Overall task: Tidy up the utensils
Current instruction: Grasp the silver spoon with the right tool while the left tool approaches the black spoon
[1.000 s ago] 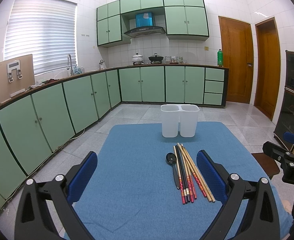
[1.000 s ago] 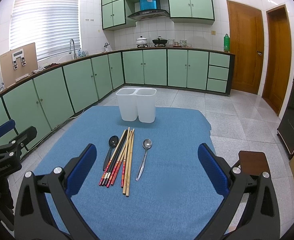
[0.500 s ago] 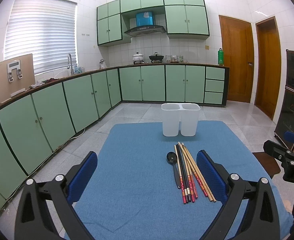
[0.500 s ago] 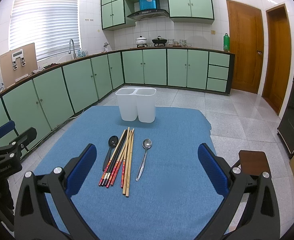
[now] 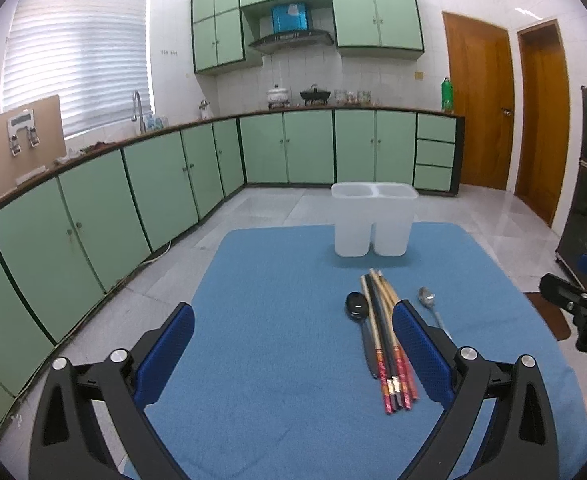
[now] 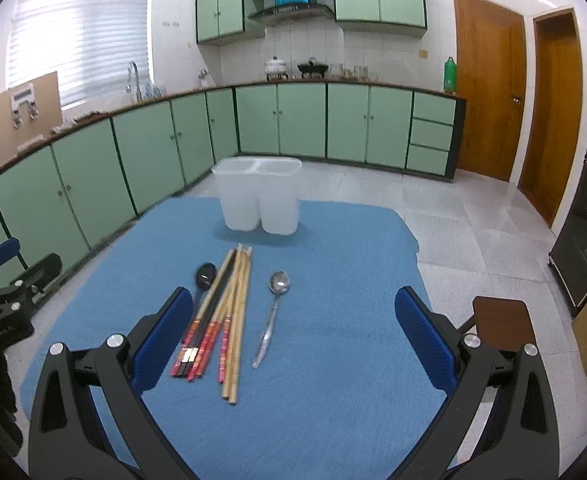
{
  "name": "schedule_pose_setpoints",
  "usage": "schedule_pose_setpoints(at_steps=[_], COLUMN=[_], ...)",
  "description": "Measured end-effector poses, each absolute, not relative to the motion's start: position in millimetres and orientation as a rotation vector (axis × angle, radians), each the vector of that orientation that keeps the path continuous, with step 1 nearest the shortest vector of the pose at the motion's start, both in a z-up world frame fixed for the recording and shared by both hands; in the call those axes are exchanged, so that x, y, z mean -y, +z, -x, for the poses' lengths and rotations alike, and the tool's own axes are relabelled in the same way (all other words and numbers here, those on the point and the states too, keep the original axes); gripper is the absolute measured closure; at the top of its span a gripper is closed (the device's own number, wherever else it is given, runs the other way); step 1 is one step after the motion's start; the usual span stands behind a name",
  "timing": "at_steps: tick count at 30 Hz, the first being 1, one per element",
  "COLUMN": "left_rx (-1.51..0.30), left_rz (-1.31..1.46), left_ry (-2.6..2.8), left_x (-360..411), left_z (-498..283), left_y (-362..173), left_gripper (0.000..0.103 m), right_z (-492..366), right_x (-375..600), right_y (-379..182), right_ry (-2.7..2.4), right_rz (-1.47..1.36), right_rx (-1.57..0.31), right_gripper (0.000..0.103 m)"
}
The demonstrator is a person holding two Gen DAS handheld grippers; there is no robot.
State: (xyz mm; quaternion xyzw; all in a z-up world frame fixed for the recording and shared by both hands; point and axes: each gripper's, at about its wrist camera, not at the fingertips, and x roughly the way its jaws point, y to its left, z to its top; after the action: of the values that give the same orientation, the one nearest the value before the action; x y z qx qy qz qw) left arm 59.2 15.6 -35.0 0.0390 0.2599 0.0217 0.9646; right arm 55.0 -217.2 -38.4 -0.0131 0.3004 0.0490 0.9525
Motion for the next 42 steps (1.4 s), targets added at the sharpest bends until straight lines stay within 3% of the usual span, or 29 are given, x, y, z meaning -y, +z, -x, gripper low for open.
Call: schedule_pose_setpoints(at_steps=[11, 14, 24, 27, 28, 42], left_rx=[-0.736, -0.776, -0.835, -0.847, -0.855, -0.944], left_rz=[-0.089, -0.075, -0.057, -0.047, -0.045, -0.122], left_ry=[0.068, 0.065, 0.027, -0.007, -0.019, -0.093], left_x=[-23.8, -26.0, -21.0, -15.1, -13.3, 21.0], left_z=[-171.8, -192.7, -216.9, -219.7, -220.9, -235.5], left_y=[-110.9, -127.2, -148.8, -152.1, -150.2, -171.0], left_gripper=[0.006, 0.007, 0.010, 0.011, 0.011, 0.010], right_z=[-157.0, -183.6, -212.1, -210.7, -208.9, -211.6], right_x=[210.7, 210.2, 195.2, 191.4, 191.0, 205.1], right_y=[-103.7, -129.1, -161.2, -161.2, -161.0, -158.2], right_ry=[0.131, 0.166, 0.142, 0.132, 0.139, 0.154], right_rz=[0.025, -0.036, -0.021, 0.021, 0.018, -0.018], right_rx=[-0.798, -0.889, -0.958, -0.945, -0.943, -0.936], right_gripper=[0.010, 0.024, 0.042, 0.071, 0.074, 0.075])
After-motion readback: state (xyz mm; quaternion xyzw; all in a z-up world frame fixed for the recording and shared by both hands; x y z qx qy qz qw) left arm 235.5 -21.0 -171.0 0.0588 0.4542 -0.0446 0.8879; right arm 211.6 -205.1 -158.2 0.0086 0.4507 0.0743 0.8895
